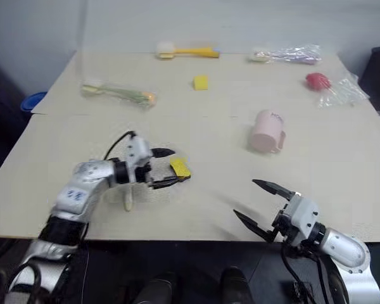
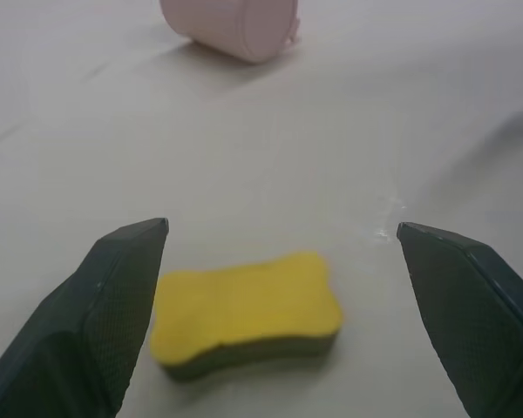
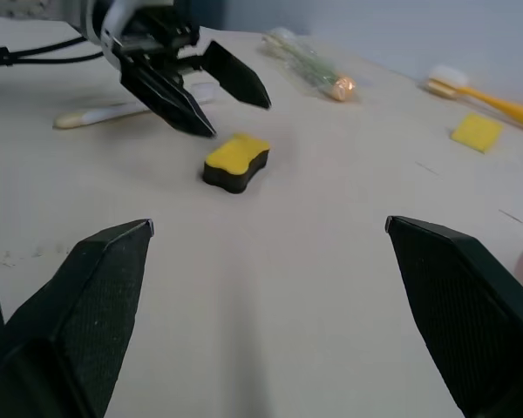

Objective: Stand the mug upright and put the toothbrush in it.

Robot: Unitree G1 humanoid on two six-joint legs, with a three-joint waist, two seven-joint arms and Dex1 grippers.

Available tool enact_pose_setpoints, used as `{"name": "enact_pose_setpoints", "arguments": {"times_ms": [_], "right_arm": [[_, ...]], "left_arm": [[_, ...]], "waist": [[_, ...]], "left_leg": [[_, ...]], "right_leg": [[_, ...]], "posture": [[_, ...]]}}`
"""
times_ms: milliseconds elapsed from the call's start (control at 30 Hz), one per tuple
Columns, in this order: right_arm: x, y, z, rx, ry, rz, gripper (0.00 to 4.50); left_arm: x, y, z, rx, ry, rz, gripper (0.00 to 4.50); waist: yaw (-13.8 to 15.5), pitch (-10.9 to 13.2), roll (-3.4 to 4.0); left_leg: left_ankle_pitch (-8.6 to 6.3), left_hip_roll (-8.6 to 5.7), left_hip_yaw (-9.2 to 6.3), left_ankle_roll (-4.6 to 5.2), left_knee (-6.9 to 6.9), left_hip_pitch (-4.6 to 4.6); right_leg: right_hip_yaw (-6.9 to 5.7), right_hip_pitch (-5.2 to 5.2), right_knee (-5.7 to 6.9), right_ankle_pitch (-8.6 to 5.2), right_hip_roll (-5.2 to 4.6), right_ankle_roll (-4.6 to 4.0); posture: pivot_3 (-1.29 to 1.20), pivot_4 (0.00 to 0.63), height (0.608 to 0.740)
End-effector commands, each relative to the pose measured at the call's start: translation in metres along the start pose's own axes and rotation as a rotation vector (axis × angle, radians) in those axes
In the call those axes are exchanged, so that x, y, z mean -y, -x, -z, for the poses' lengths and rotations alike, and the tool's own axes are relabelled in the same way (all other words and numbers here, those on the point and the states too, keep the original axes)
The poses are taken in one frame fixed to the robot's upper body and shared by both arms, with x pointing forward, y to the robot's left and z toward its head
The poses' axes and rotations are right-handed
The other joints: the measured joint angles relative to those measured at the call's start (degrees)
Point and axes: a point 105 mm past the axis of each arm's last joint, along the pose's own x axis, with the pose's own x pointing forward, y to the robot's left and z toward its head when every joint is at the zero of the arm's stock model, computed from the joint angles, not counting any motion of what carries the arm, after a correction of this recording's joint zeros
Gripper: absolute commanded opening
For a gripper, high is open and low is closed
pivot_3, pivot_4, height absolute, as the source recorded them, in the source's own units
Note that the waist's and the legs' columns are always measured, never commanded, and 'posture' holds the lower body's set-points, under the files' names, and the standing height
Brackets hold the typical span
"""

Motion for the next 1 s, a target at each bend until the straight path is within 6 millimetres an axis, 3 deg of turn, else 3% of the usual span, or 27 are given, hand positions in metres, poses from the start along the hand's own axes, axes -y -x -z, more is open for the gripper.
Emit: {"name": "enact_pose_setpoints", "arguments": {"times_ms": [33, 133, 200, 300, 400, 533, 567, 633, 667, 733, 800, 867, 1000], "right_arm": [[-0.003, 0.002, -0.011, 0.029, 0.008, 0.006, 4.5], [-0.002, 0.009, -0.01, 0.015, 0.01, 0.04, 4.5], [-0.001, 0.013, -0.008, 0.009, 0.005, 0.063, 4.5], [0.0, 0.013, -0.004, 0.01, 0.002, 0.077, 4.5], [0.002, 0.01, -0.002, 0.019, 0.006, 0.078, 4.5], [0.006, 0.003, -0.001, 0.041, 0.011, 0.055, 4.5], [0.006, -0.001, -0.002, 0.055, 0.011, 0.037, 4.5], [0.007, -0.008, -0.003, 0.078, 0.006, 0.007, 4.5], [0.005, -0.013, -0.005, 0.096, 0.002, -0.018, 4.5], [0.003, -0.031, -0.013, 0.174, -0.031, -0.06, 4.5], [-0.001, -0.044, -0.02, 0.24, -0.052, -0.108, 4.5], [-0.008, -0.055, -0.024, 0.277, -0.039, -0.176, 4.5], [-0.014, -0.072, -0.025, 0.315, -0.017, -0.244, 4.5]], "left_arm": [[-0.011, -0.011, 0.008, -0.066, 0.015, -0.031, 4.47], [-0.011, -0.013, 0.014, -0.106, 0.001, -0.031, 4.47], [-0.001, -0.011, 0.021, -0.157, 0.023, 0.019, 4.47], [0.007, -0.008, 0.03, -0.211, 0.04, 0.046, 3.93], [0.002, -0.005, 0.028, -0.187, 0.027, 0.0, 3.46], [-0.01, -0.005, 0.002, -0.036, 0.056, -0.059, 3.25], [-0.02, 0.01, -0.04, 0.202, 0.072, -0.108, 3.19], [-0.035, 0.047, -0.085, 0.483, 0.064, -0.207, 3.19], [-0.048, 0.068, -0.081, 0.487, 0.067, -0.314, 3.19], [-0.077, 0.122, -0.038, 0.29, 0.104, -0.629, 3.19], [-0.088, 0.17, -0.003, 0.14, 0.155, -0.866, 3.19], [-0.088, 0.208, 0.024, 0.043, 0.238, -1.036, 3.19], [-0.069, 0.254, 0.07, -0.136, 0.347, -1.216, 3.19]], "waist": [[-0.41, 0.02, -0.04], [-0.71, 0.03, -0.05], [-0.61, 0.03, -0.05], [-0.62, 0.03, -0.05], [-0.53, 0.02, -0.05], [-0.44, 0.03, -0.06], [-0.44, 0.04, -0.07], [-0.58, 0.1, -0.16], [-0.63, 0.13, -0.21], [-1.23, 0.12, -0.19], [-2.26, 0.08, -0.12], [-2.43, 0.03, 0.0], [-1.53, 0.08, -0.26]], "left_leg": [[0.0, 0.0, 0.01, 0.0, -0.02, -0.01], [0.0, 0.01, -0.01, 0.0, 0.0, 0.0], [0.0, 0.02, -0.05, 0.0, 0.03, 0.0], [0.0, 0.14, -0.05, 0.0, 0.1, 0.02], [0.0, 0.19, -0.06, 0.0, 0.14, 0.06], [0.0, 0.19, -0.06, -0.01, 0.2, 0.05], [0.0, 0.19, -0.06, -0.01, 0.23, 0.03], [0.0, 0.21, -0.08, -0.01, 0.3, -0.07], [-0.01, 0.24, -0.1, -0.02, 0.34, -0.15], [-0.05, 0.32, -0.16, -0.1, 0.33, -0.09], [-0.12, 0.21, -0.36, -0.21, -0.13, 0.47], [-0.17, 0.11, -0.41, -0.22, -0.72, 1.23], [-0.36, 0.09, -0.84, -0.24, -0.46, 0.95]], "right_leg": [[0.0, -0.03, 0.0, 0.0, 0.0, 0.0], [0.02, -0.04, 0.0, 0.0, -0.01, 0.0], [0.02, -0.03, 0.01, 0.0, -0.02, 0.0], [0.06, -0.02, -0.03, 0.0, -0.05, 0.0], [0.08, 0.01, -0.05, 0.0, -0.06, 0.0], [0.08, 0.0, -0.04, 0.0, -0.07, 0.0], [0.08, 0.0, -0.04, 0.0, -0.07, 0.0], [0.09, -0.1, -0.02, 0.0, -0.1, 0.0], [0.06, -0.17, -0.01, 0.0, -0.09, 0.0], [0.07, -0.19, -0.02, 0.0, -0.02, 0.0], [0.06, -0.16, 0.01, 0.02, -0.01, -0.05], [0.11, -0.01, 0.0, 0.02, -0.05, -0.07], [-0.06, -0.08, 0.06, 0.05, -0.04, -0.16]], "posture": [[0.0, 0.15, 0.74], [0.0, 0.15, 0.74], [0.0, 0.15, 0.74], [0.0, 0.15, 0.74], [0.0, 0.15, 0.74], [0.0, 0.15, 0.74], [0.0, 0.15, 0.74], [0.0, 0.15, 0.74], [0.0, 0.15, 0.74], [0.0, 0.15, 0.74], [0.0, 0.15, 0.74], [0.0, 0.15, 0.74], [0.0, 0.15, 0.74]]}}
